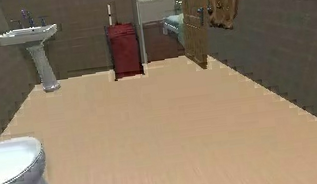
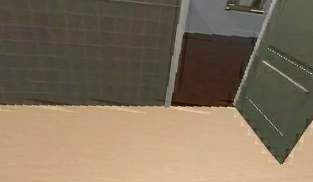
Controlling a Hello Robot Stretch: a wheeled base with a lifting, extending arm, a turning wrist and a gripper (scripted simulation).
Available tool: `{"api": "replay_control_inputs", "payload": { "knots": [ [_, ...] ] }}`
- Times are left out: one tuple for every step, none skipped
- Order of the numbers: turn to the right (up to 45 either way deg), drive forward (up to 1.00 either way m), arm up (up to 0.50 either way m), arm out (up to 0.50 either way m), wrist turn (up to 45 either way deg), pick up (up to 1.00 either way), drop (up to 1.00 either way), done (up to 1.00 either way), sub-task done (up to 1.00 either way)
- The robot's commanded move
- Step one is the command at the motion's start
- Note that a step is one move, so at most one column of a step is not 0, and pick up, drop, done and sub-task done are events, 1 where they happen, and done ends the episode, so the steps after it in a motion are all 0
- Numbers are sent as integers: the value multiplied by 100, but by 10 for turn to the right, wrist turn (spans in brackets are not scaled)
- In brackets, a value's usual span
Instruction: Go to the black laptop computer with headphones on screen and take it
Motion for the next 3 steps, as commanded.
{"api": "replay_control_inputs", "payload": {
  "knots": [
    [0, 100, 0, 0, 0, 0, 0, 0, 0],
    [30, 0, 0, 0, 0, 0, 0, 0, 0],
    [0, 100, 0, 0, 0, 0, 0, 0, 0]
  ]
}}
